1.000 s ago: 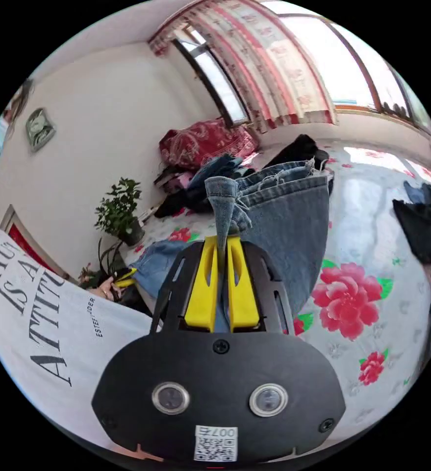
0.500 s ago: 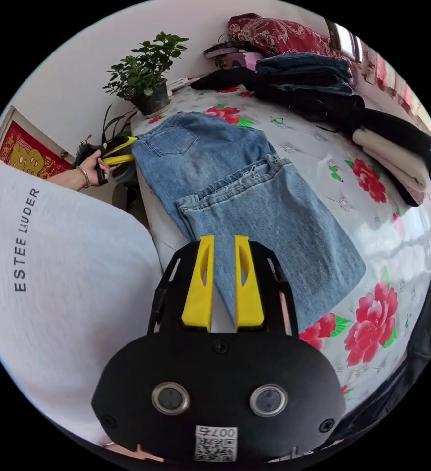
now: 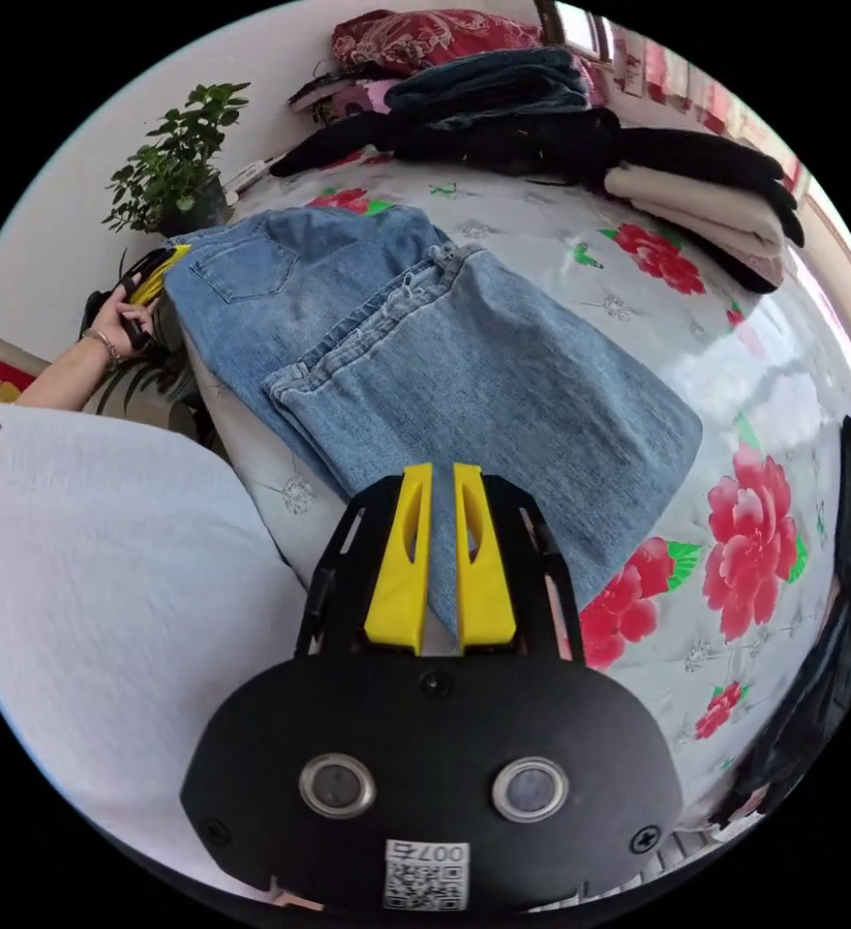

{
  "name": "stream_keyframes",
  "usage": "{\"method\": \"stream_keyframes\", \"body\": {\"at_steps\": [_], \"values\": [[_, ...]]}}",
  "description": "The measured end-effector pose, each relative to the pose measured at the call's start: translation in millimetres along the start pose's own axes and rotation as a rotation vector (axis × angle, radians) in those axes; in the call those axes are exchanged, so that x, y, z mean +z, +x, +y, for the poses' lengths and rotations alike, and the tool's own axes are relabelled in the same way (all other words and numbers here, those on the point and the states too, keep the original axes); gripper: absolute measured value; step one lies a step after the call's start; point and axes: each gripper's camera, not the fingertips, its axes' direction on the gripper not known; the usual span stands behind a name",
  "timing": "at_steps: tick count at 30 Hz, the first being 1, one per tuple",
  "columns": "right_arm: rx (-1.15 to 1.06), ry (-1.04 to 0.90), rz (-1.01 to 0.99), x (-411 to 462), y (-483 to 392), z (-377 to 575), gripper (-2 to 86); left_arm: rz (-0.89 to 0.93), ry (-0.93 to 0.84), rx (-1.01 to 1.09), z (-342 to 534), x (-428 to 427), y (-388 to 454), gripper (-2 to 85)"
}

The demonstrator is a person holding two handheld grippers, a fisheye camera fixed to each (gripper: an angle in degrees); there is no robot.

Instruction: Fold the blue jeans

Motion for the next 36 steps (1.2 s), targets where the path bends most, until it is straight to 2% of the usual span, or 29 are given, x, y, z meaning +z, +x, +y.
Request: {"method": "stream_keyframes", "body": {"at_steps": [1,4,6,7,9,10,12,15,19,24,28,30,34,36], "values": [[0.021,0.029,-0.009,-7.2,5.6,3.2,3.6,0.017,-0.013,0.049,-0.4,3.4,14.8,3.6],[0.138,0.171,-0.030,-44.9,39.5,23.2,4.6,0.105,-0.144,0.385,10.8,31.2,116.4,3.6],[0.246,0.262,-0.044,-70.9,71.7,42.9,5.5,0.216,-0.307,0.707,50.3,59.8,210.5,3.9],[0.275,0.282,-0.047,-76.3,80.0,48.4,5.7,0.253,-0.356,0.778,64.3,67.4,230.8,4.1],[0.398,0.344,-0.064,-91.5,114.0,72.3,6.4,0.396,-0.597,0.962,127.6,105.5,286.8,5.4],[0.428,0.357,-0.077,-93.7,122.6,78.8,6.5,0.420,-0.667,0.974,143.9,117.3,294.2,5.8],[0.578,0.412,-0.161,-98.3,158.3,108.3,7.2,0.423,-0.923,0.953,205.9,165.7,302.3,7.8],[0.734,0.496,-0.289,-97.4,194.1,147.2,8.4,0.326,-1.073,0.908,249.5,199.5,284.9,9.0],[0.816,0.472,-0.372,-82.9,219.7,174.8,9.7,0.255,-1.031,0.760,230.5,204.1,251.3,9.9],[0.866,0.376,-0.489,-52.9,246.1,178.8,10.6,-0.075,-0.920,0.640,177.2,215.9,190.8,11.8],[0.827,0.295,-0.517,-42.6,253.7,161.6,10.5,-0.142,-0.976,0.522,167.2,242.5,154.6,13.1],[0.778,0.256,-0.418,-54.8,255.8,146.8,10.3,-0.140,-1.030,0.451,172.0,256.1,141.7,13.4],[0.576,0.264,-0.292,-91.0,247.9,96.2,9.7,-0.158,-1.039,0.552,186.2,252.7,154.9,13.4],[0.382,0.260,-0.267,-109.4,236.6,34.5,9.2,-0.192,-1.078,0.637,196.5,248.3,161.0,13.0]]}}
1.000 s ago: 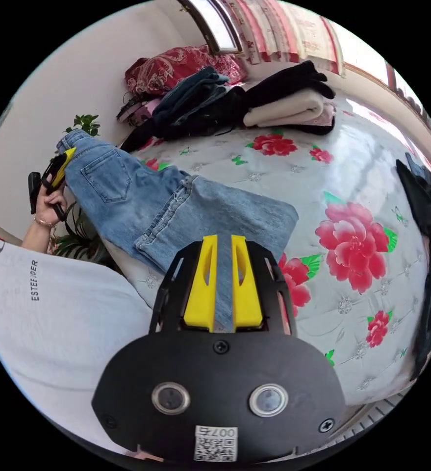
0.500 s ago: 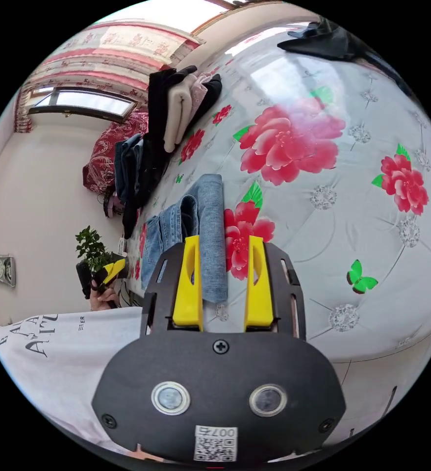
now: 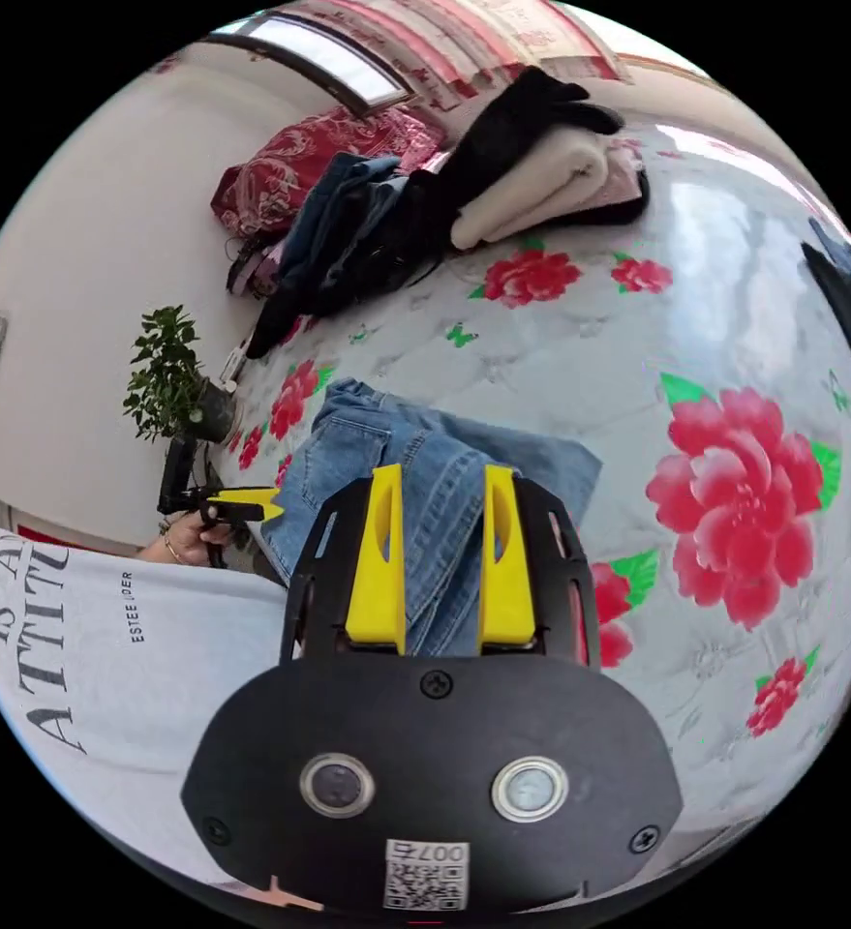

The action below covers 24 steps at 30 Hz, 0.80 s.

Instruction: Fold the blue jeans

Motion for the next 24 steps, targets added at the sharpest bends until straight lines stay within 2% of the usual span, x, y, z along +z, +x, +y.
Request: {"method": "stream_keyframes", "body": {"at_steps": [3,6,9,11,16,19,21,24], "values": [[-0.207,-0.077,-0.044,31.4,-47.7,-72.9,8.5,-0.067,-0.083,0.060,8.1,12.4,9.6,10.4],[-0.339,-0.198,-0.061,90.9,-89.1,-131.1,7.6,-0.087,-0.047,0.069,15.2,14.5,16.2,8.0],[-0.359,-0.408,-0.126,166.7,-115.5,-158.0,5.0,-0.134,-0.021,0.097,19.9,11.9,25.8,5.2],[-0.333,-0.487,-0.083,194.7,-118.6,-164.4,3.4,-0.151,0.000,0.109,27.4,7.3,29.4,2.4],[-0.134,-0.380,-0.360,165.6,-84.6,-197.8,1.8,-0.231,0.186,0.101,63.2,-12.6,34.0,1.2],[-0.100,-0.353,-0.284,162.2,-72.4,-193.7,2.3,-0.177,0.142,0.009,59.3,-2.6,7.8,4.7],[-0.067,-0.255,-0.262,125.2,-54.1,-188.9,4.1,-0.096,0.138,-0.038,56.7,-11.8,-8.9,7.3],[-0.111,-0.158,-0.215,53.7,-32.5,-160.1,6.2,-0.094,0.103,-0.009,59.2,-24.4,-17.4,9.0]]}}
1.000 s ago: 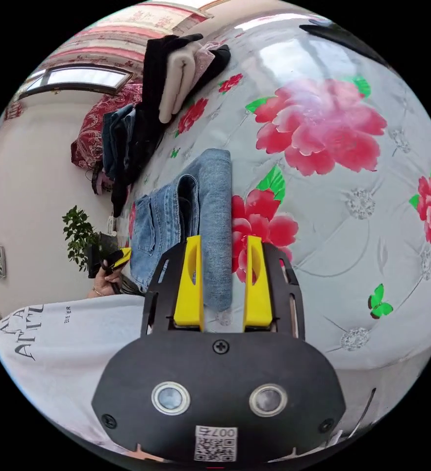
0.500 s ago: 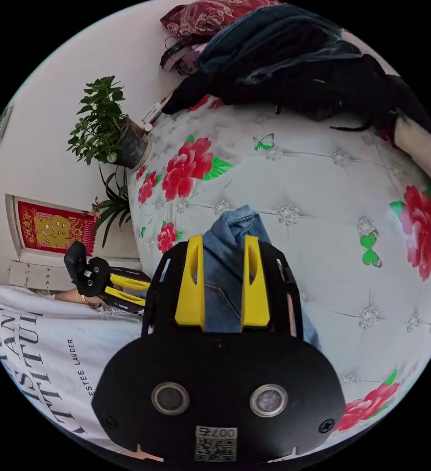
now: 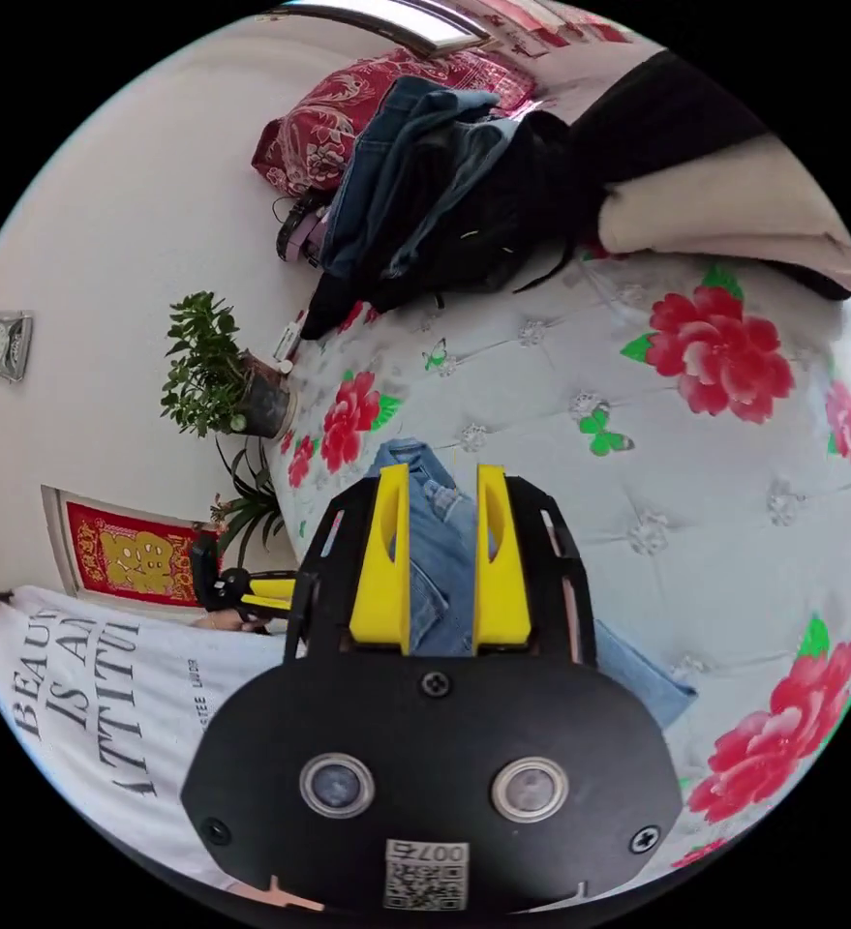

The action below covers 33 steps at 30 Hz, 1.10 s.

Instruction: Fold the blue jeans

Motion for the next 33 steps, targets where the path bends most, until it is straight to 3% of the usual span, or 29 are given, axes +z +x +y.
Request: {"method": "stream_keyframes", "body": {"at_steps": [4,9,12,17,21,25,29,33], "values": [[0.065,0.029,0.107,-61.6,17.6,83.8,7.7,0.035,-0.032,0.008,1.8,-4.7,-9.1,9.3],[0.305,0.083,-0.062,-79.9,44.7,203.2,9.0,0.057,-0.047,0.000,-5.0,0.0,-13.0,10.2],[0.337,0.111,-0.049,-71.2,43.3,227.9,9.2,0.040,-0.056,0.010,-6.7,-3.0,-14.5,10.6],[0.309,0.099,-0.022,-66.5,37.4,227.3,8.7,0.020,-0.069,0.021,-7.3,-8.8,-20.8,10.7],[0.261,0.034,-0.150,-57.2,23.3,223.2,6.3,-0.037,-0.089,0.049,-10.8,-9.3,-19.7,10.4],[0.280,0.015,-0.066,-61.5,18.4,216.5,2.8,-0.048,-0.082,0.042,-9.0,-14.7,-25.5,11.5],[0.098,0.150,-0.064,-124.9,-22.5,207.8,1.7,-0.008,-0.062,0.023,-6.5,-34.6,-35.1,13.0],[0.138,0.225,0.077,-177.5,-14.9,215.9,3.5,0.024,-0.001,-0.010,-8.9,-52.0,-54.1,13.3]]}}
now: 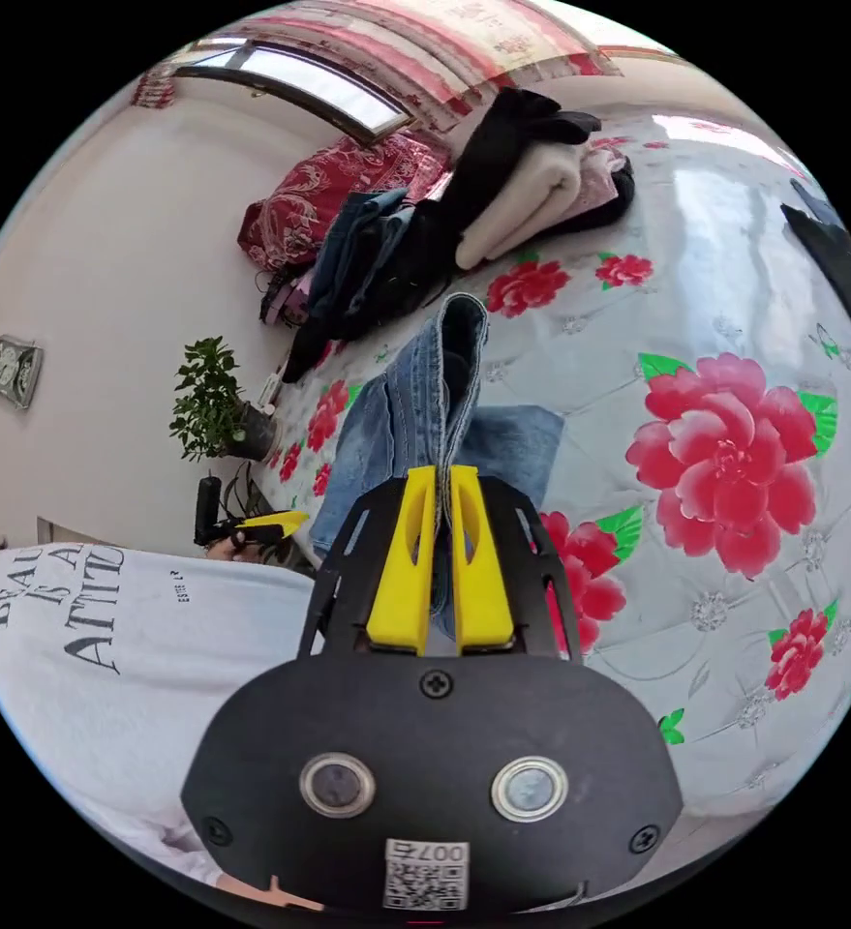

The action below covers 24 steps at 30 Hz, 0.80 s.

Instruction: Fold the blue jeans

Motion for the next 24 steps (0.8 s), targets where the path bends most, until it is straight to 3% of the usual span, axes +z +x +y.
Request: {"method": "stream_keyframes", "body": {"at_steps": [4,8,11,14,18,24], "values": [[0.201,-0.138,-0.008,22.6,51.6,9.2,7.0,0.102,0.001,-0.050,-17.8,5.6,-25.6,14.6],[0.338,0.019,-0.113,4.4,78.6,38.3,8.8,0.141,-0.038,-0.067,-43.5,16.2,-49.1,15.3],[0.398,-0.011,-0.211,18.7,93.3,53.2,9.1,0.168,-0.093,-0.060,-59.4,29.8,-62.3,14.9],[0.395,-0.072,-0.306,47.5,91.9,52.9,8.3,0.213,-0.127,-0.061,-72.7,38.8,-75.5,13.0],[0.366,-0.136,-0.293,53.1,81.6,40.6,5.0,0.378,-0.180,-0.034,-87.4,48.7,-79.5,1.6],[0.241,-0.065,-0.419,0.4,33.8,-15.3,2.6,0.466,-0.038,0.160,-138.2,-9.7,-22.5,-0.1]]}}
